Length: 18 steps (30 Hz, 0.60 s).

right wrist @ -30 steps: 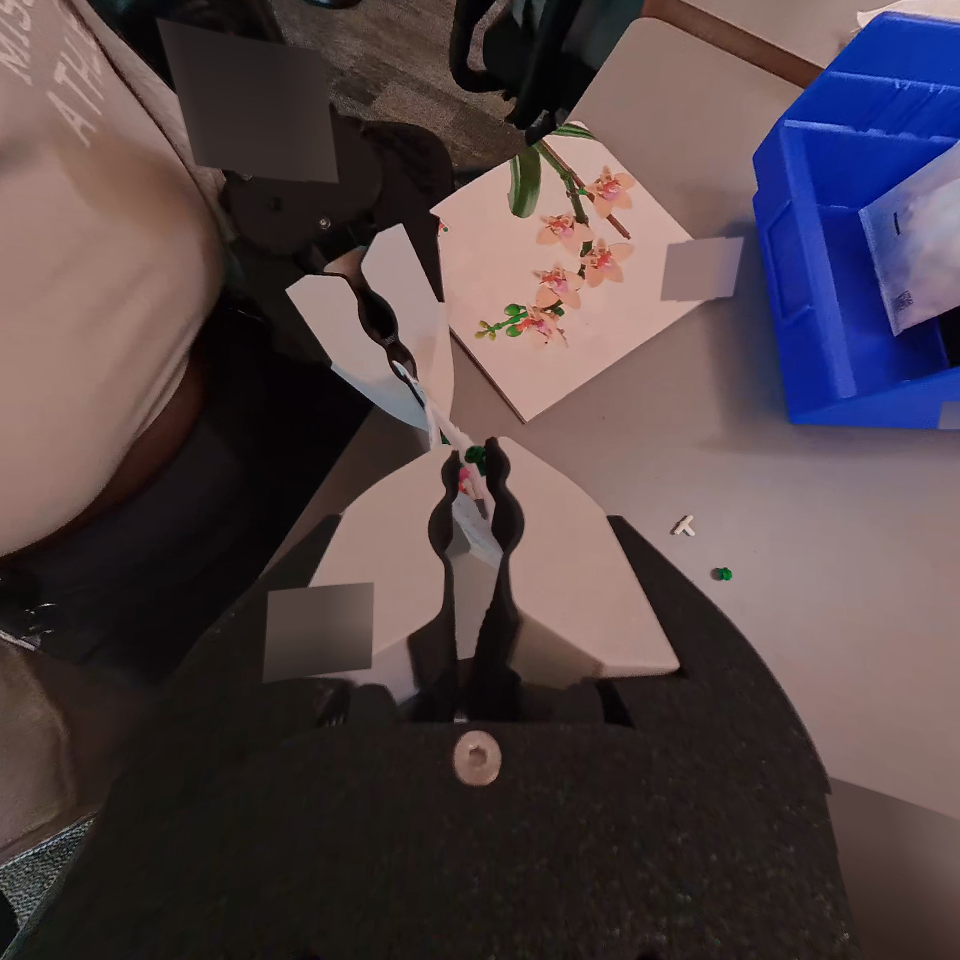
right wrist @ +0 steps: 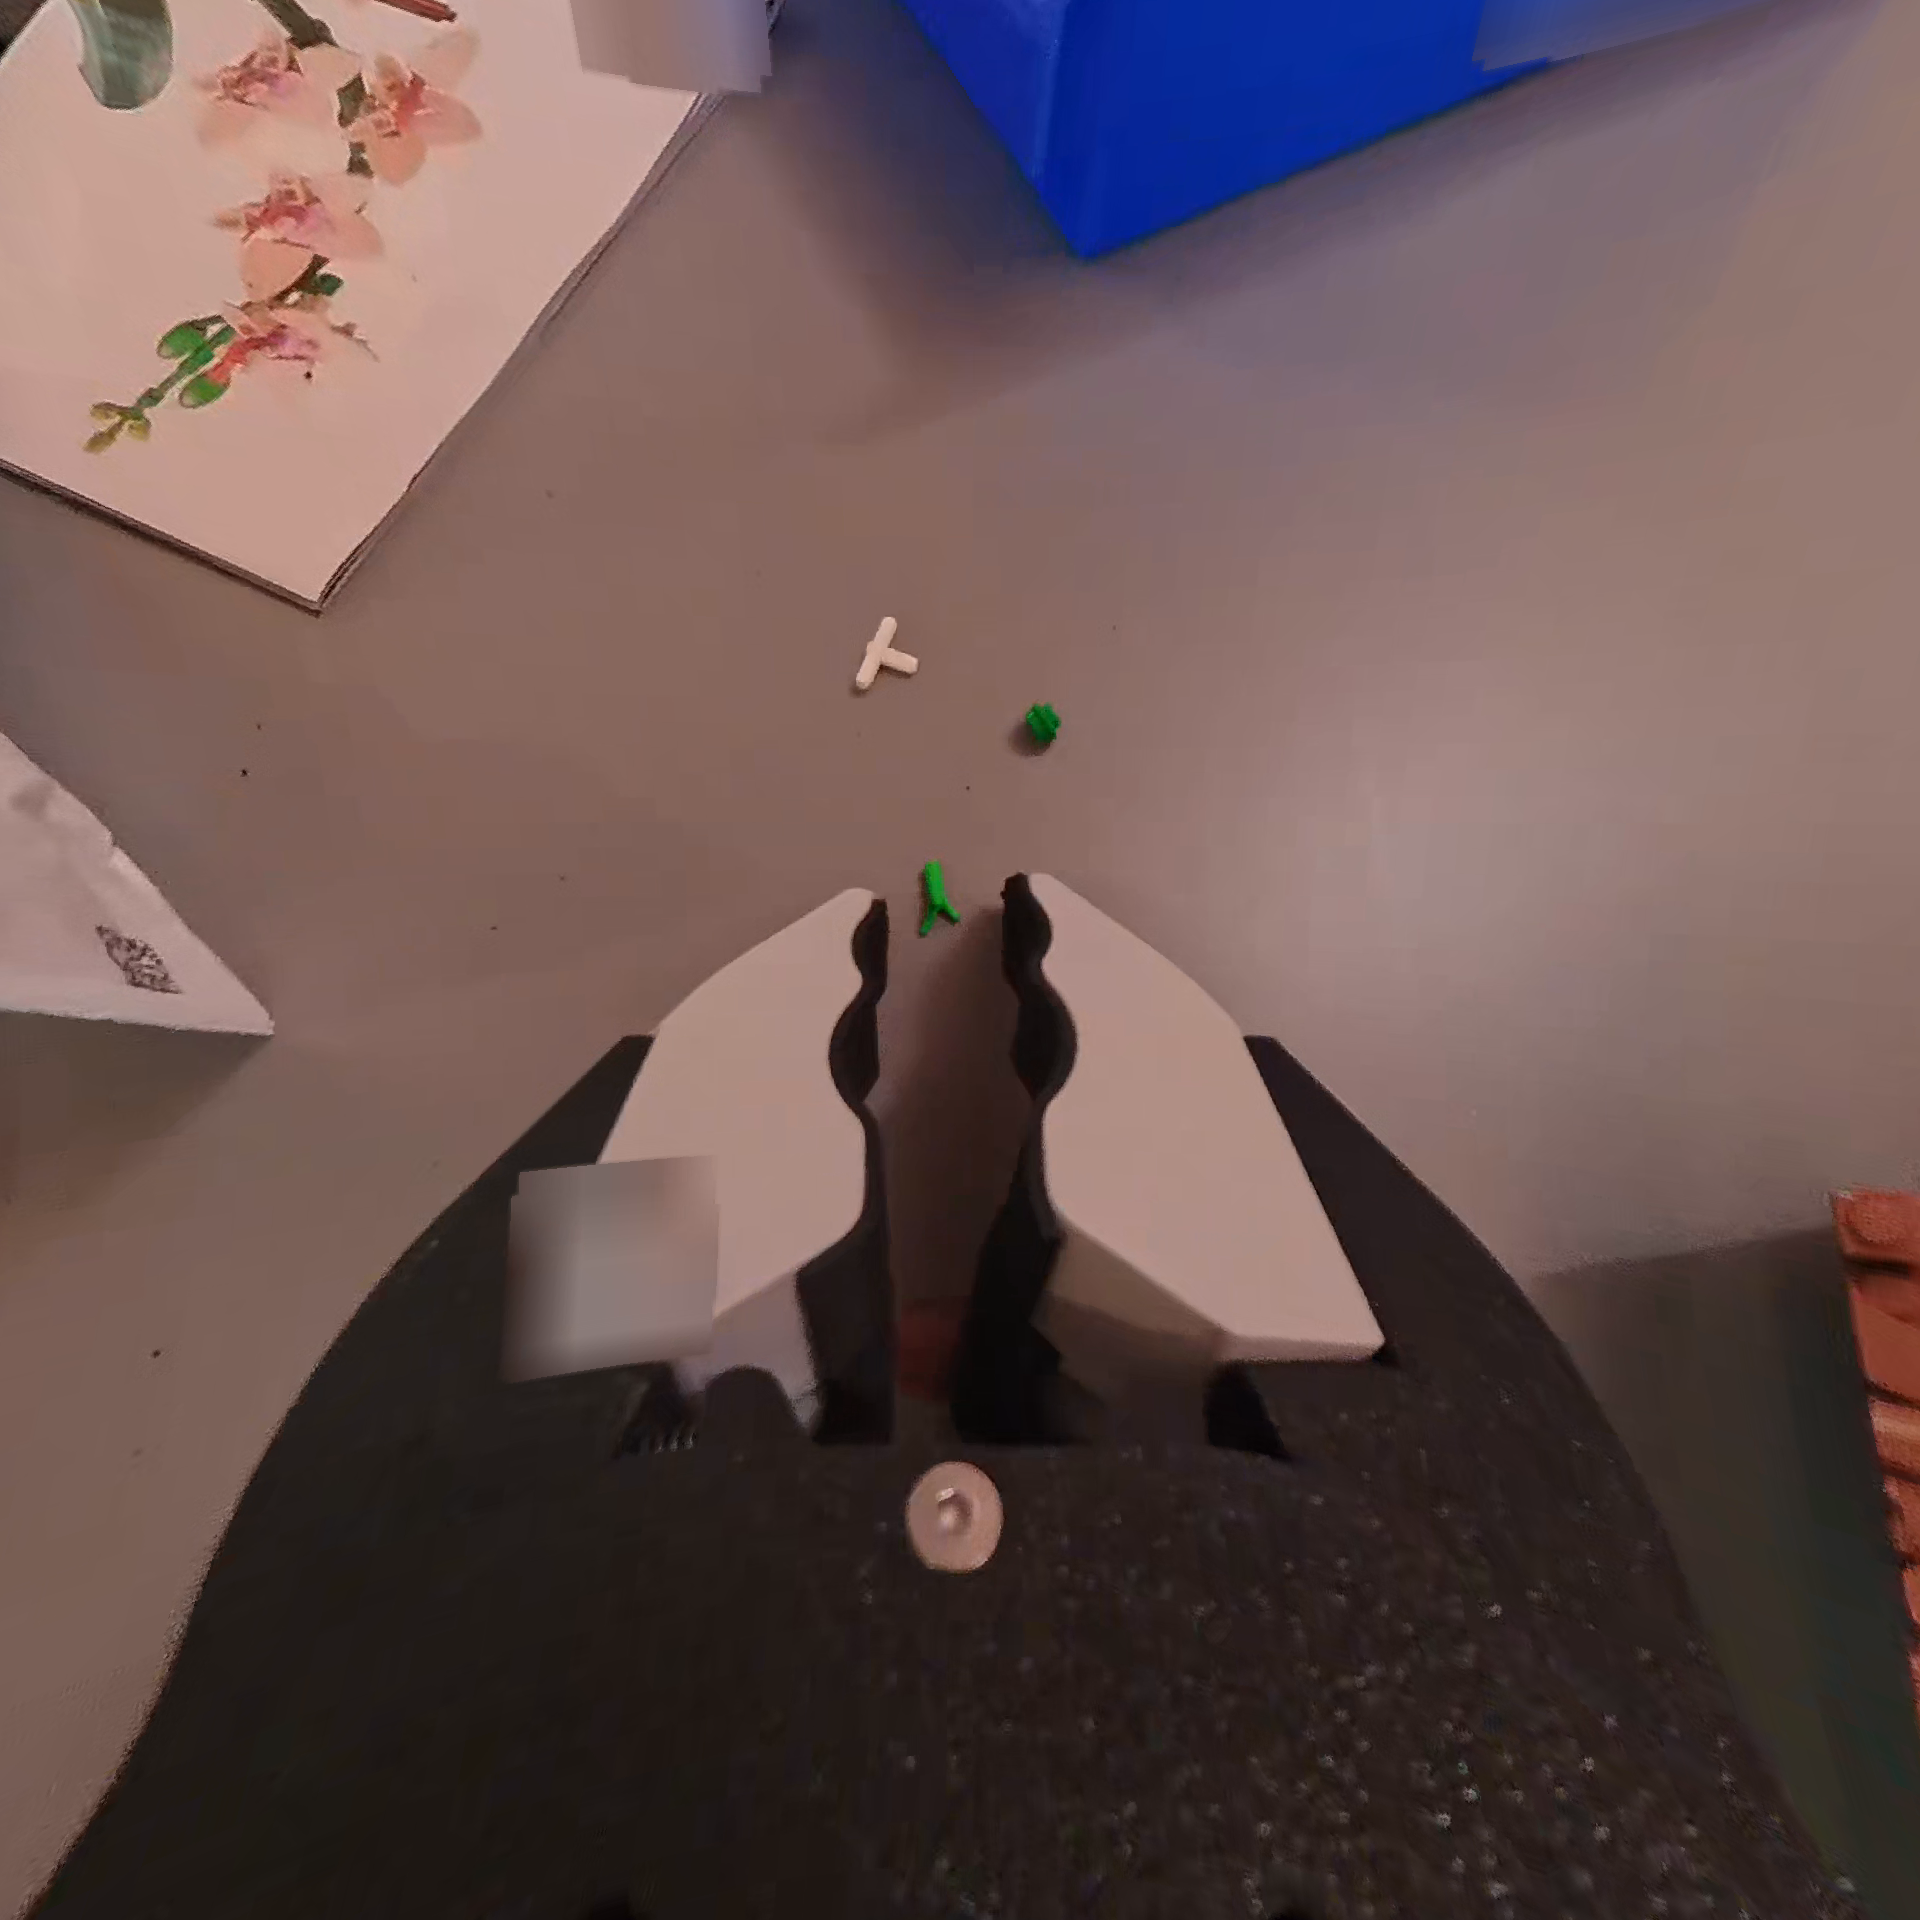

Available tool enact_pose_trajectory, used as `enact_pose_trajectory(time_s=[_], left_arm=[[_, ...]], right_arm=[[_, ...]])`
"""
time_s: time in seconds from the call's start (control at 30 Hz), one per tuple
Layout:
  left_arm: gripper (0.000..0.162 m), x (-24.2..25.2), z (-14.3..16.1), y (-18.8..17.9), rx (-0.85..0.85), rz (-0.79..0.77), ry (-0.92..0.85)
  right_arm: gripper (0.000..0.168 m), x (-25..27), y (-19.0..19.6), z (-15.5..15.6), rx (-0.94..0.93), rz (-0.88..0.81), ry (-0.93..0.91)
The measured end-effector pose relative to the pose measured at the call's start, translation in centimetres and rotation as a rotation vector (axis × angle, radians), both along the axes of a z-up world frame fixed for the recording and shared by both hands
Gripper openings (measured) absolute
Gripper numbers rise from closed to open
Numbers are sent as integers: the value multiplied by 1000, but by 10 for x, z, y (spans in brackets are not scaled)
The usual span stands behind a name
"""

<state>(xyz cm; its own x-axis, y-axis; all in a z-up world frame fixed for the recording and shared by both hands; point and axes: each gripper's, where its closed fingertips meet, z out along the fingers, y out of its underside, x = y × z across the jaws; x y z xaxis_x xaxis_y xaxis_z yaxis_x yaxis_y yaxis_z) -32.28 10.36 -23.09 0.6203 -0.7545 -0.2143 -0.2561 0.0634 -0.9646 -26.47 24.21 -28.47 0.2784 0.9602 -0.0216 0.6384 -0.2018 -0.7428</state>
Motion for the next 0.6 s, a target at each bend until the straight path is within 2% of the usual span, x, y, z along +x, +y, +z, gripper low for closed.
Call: enact_pose_trajectory(time_s=[0.13,0.27,0.4,0.5,0.6], left_arm=[[0,0,0,1,-2,-1,-1],[0,0,0,2,-2,0,-2],[0,-1,0,2,-1,3,-2],[0,-1,0,3,0,4,-1],[0,-1,0,2,2,4,1]], right_arm=[[2,-3,0,-2,-45,31,13],[0,-2,-3,2,-41,49,33],[0,-8,-20,54,-17,83,217],[0,-18,-63,109,41,233,352],[1,-25,-104,133,99,360,318]])
